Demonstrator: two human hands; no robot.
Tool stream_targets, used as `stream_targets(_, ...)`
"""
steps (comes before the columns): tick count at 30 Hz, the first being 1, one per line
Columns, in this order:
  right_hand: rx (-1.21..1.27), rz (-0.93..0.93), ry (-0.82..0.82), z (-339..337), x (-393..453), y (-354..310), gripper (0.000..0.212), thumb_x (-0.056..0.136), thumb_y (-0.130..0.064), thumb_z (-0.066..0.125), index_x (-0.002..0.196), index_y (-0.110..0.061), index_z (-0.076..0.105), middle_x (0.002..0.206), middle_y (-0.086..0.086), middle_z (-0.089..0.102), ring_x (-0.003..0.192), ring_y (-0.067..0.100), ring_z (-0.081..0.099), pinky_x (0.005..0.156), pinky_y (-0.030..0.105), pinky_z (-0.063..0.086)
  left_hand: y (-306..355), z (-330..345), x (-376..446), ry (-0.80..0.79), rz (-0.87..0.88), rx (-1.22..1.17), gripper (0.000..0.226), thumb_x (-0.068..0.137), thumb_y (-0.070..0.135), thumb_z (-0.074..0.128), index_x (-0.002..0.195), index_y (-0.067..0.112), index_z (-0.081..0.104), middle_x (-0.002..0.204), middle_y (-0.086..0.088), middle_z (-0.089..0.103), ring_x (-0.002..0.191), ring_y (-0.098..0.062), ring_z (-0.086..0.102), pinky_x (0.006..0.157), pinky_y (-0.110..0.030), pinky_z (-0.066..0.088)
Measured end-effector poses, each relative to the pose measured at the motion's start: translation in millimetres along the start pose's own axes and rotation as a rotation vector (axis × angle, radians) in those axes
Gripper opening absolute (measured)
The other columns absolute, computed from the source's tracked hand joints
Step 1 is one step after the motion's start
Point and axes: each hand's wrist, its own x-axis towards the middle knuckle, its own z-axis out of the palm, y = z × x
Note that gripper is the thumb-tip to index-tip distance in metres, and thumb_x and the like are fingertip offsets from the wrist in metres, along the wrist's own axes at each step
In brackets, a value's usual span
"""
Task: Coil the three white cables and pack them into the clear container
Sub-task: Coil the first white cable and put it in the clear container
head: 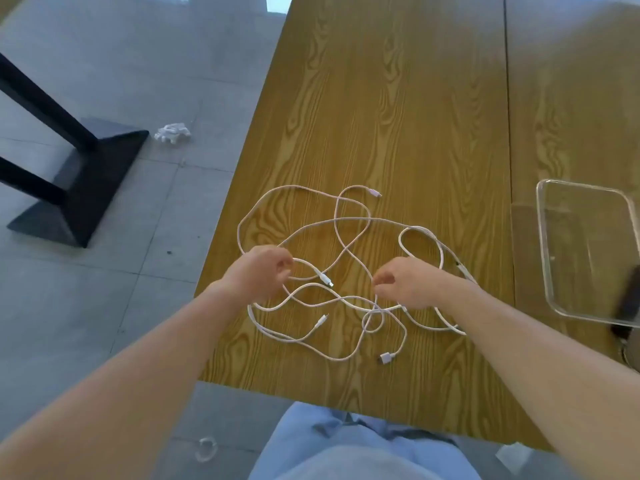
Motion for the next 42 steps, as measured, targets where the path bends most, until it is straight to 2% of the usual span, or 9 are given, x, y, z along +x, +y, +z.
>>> stream_targets(13, 0.131, -0.049, 0.043, 36.1, 22.3, -4.3, 0.021, 0.098, -0.029, 0.058, 0.114, -0.028, 0.072, 0.097, -0.015, 0.065, 0.086, 0.003, 0.063, 0.074, 0.022, 0.054, 7.7, 0.9, 31.6, 0.013, 0.123, 0.371, 0.023, 0.099, 0.016, 0.051, 0.108, 0.019, 0.071, 0.100, 0.002, 0.072, 0.091, -0.019, 0.065, 0.087, -0.037, 0.050)
stream_targets(20, 0.180, -0.022, 0.093, 34.9, 24.8, -7.3, 0.027, 0.098, -0.029, 0.053, 0.121, -0.027, 0.068, 0.104, -0.009, 0.070, 0.081, 0.007, 0.067, 0.068, 0.024, 0.058, 16.2, -15.3, 16.4, 0.194, 0.187, 0.075, 0.016, 0.096, 0.011, 0.061, 0.102, 0.011, 0.076, 0.088, -0.002, 0.076, 0.078, -0.019, 0.071, 0.068, -0.040, 0.060)
stream_targets(26, 0.195, -0.099, 0.111, 33.4, 28.3, -24.2, 0.047, 0.099, -0.030, 0.054, 0.145, -0.029, 0.047, 0.119, -0.009, 0.064, 0.068, -0.002, 0.055, 0.057, 0.013, 0.046, 31.5, -45.7, 2.3, 0.405, 0.308, -0.090, 0.015, 0.092, 0.007, 0.068, 0.104, 0.010, 0.075, 0.092, 0.001, 0.077, 0.081, -0.011, 0.073, 0.075, -0.028, 0.060)
stream_targets(28, 0.203, -0.144, 0.102, 35.2, 26.9, -32.0, 0.050, 0.099, -0.031, 0.055, 0.148, -0.030, 0.043, 0.141, -0.004, 0.057, 0.093, 0.010, 0.068, 0.076, 0.020, 0.056, 36.4, -54.6, -1.8, 0.450, 0.324, -0.124, 0.014, 0.092, 0.010, 0.068, 0.104, 0.012, 0.075, 0.091, 0.008, 0.075, 0.081, -0.007, 0.072, 0.076, -0.027, 0.060)
stream_targets(30, 0.198, -0.180, 0.082, 37.9, 28.8, -38.9, 0.054, 0.099, -0.030, 0.056, 0.150, -0.031, 0.038, 0.153, -0.006, 0.046, 0.131, 0.018, 0.054, 0.103, 0.032, 0.046, 41.0, -58.5, -2.5, 0.479, 0.350, -0.160, 0.013, 0.092, 0.011, 0.067, 0.103, 0.014, 0.074, 0.089, 0.013, 0.071, 0.081, -0.003, 0.071, 0.076, -0.022, 0.059)
stream_targets(34, 0.168, -0.290, 0.025, 36.7, 25.6, -58.9, 0.051, 0.094, -0.031, 0.064, 0.142, -0.037, 0.047, 0.158, -0.009, 0.038, 0.145, 0.015, 0.034, 0.116, 0.039, 0.029, 54.1, -69.0, -9.8, 0.527, 0.341, -0.248, 0.013, 0.092, 0.010, 0.067, 0.102, 0.017, 0.073, 0.087, 0.023, 0.067, 0.086, 0.004, 0.069, 0.077, -0.009, 0.052)
stream_targets(36, 0.162, -0.318, 0.012, 36.5, 21.6, -66.1, 0.027, 0.094, -0.033, 0.064, 0.120, -0.038, 0.060, 0.146, -0.005, 0.053, 0.125, 0.014, 0.056, 0.106, 0.038, 0.046, 58.2, -73.7, -11.0, 0.540, 0.294, -0.298, 0.014, 0.092, 0.010, 0.066, 0.102, 0.018, 0.072, 0.087, 0.028, 0.065, 0.084, 0.006, 0.068, 0.075, -0.006, 0.049)
stream_targets(38, 0.184, -0.334, 0.046, 37.4, 14.3, -67.3, 0.005, 0.096, -0.034, 0.061, 0.101, -0.036, 0.060, 0.107, -0.003, 0.069, 0.069, 0.005, 0.064, 0.065, 0.028, 0.059, 61.5, -77.9, -13.0, 0.550, 0.234, -0.352, 0.016, 0.093, 0.010, 0.065, 0.104, 0.020, 0.071, 0.085, 0.025, 0.066, 0.080, 0.004, 0.069, 0.070, -0.007, 0.050)
stream_targets(42, 0.344, -0.314, 0.164, 27.1, -7.7, -56.1, 0.007, 0.099, -0.029, 0.056, 0.092, -0.032, 0.057, 0.067, -0.003, 0.059, 0.036, 0.002, 0.043, 0.038, 0.015, 0.037, 66.4, -83.9, -15.2, 0.577, 0.138, -0.467, 0.021, 0.098, 0.010, 0.057, 0.111, 0.024, 0.066, 0.084, 0.007, 0.069, 0.070, -0.006, 0.071, 0.060, -0.018, 0.057)
